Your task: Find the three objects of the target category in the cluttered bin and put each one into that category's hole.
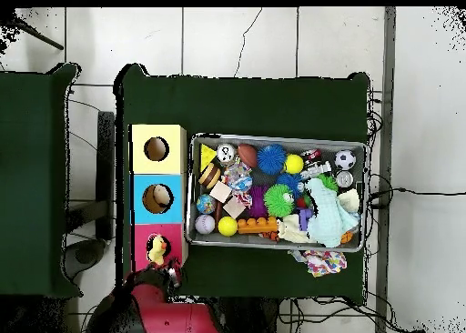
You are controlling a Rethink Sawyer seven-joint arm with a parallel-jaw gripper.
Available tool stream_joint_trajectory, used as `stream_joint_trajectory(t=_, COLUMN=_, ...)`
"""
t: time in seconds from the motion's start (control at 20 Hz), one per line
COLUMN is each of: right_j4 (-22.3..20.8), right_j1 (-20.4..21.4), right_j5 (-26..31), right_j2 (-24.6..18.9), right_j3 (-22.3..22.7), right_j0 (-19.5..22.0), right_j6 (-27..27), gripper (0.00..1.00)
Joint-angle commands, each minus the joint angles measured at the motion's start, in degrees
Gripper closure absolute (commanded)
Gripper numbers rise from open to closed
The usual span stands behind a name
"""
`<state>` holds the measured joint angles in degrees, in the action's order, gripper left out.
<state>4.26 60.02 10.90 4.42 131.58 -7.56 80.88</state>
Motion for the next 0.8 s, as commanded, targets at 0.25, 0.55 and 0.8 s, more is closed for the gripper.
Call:
stream_joint_trajectory(t=0.25, right_j4=5.59, right_j1=-4.92, right_j5=11.77, right_j2=4.87, right_j3=-3.76, right_j0=-1.57, right_j6=17.80, gripper=0.00)
stream_joint_trajectory(t=0.55, right_j4=6.76, right_j1=-9.53, right_j5=7.31, right_j2=5.14, right_j3=-4.13, right_j0=-2.47, right_j6=18.49, gripper=0.00)
stream_joint_trajectory(t=0.8, right_j4=8.72, right_j1=-12.84, right_j5=3.43, right_j2=4.50, right_j3=-4.55, right_j0=-3.55, right_j6=19.16, gripper=0.00)
